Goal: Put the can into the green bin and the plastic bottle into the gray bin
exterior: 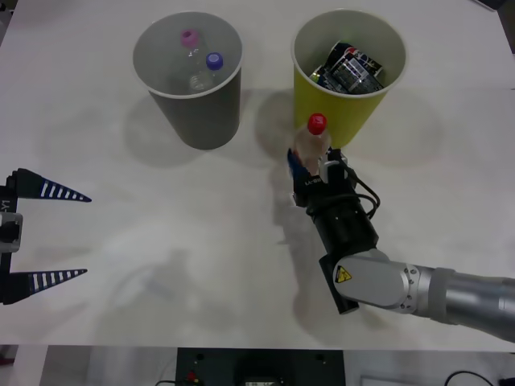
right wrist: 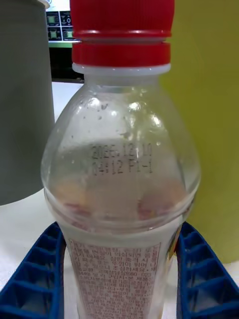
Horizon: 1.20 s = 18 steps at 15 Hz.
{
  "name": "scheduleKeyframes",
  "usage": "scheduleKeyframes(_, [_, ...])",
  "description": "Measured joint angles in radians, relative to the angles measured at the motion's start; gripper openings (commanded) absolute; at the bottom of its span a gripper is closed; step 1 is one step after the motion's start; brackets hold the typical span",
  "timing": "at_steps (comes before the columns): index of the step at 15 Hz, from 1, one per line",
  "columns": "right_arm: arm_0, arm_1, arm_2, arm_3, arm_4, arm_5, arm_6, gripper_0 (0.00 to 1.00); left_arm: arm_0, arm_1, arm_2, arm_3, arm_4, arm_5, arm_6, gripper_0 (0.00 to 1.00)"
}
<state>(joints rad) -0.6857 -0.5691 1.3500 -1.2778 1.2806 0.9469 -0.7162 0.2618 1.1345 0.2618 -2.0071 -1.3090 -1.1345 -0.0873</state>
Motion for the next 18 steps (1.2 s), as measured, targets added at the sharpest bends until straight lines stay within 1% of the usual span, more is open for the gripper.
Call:
scheduleKeyframes(4, [0.0,-0.004,0.0,0.0,0.008,-0.002,0.0,0.0,0.0,0.0,0.0,0.0,0.0,0.0,0.0,0.98])
scheduleKeyframes(7, [0.003,-0.025,0.0,-0.031,0.02,-0.019,0.004,0.0,0.0,0.0,0.0,0.0,0.0,0.0,0.0,0.98])
scheduleKeyframes(9, [0.009,-0.064,0.0,-0.094,0.029,-0.05,0.014,0.0,0.0,0.0,0.0,0.0,0.0,0.0,0.0,0.98])
scheduleKeyframes(12, [0.033,-0.14,-0.001,-0.215,0.051,-0.099,0.036,0.0,0.0,0.0,0.0,0.0,0.0,0.0,0.0,0.98])
scheduleKeyframes(14, [0.047,-0.201,-0.014,-0.286,0.082,-0.178,0.051,0.0,0.0,0.0,0.0,0.0,0.0,0.0,0.0,0.97])
scheduleKeyframes(15, [0.062,-0.232,-0.035,-0.32,0.103,-0.233,0.058,0.0,0.0,0.0,0.0,0.0,0.0,0.0,0.0,0.98])
scheduleKeyframes(18, [0.138,-0.328,-0.162,-0.417,0.197,-0.46,0.072,0.0,0.0,0.0,0.0,0.0,0.0,0.0,0.0,0.98])
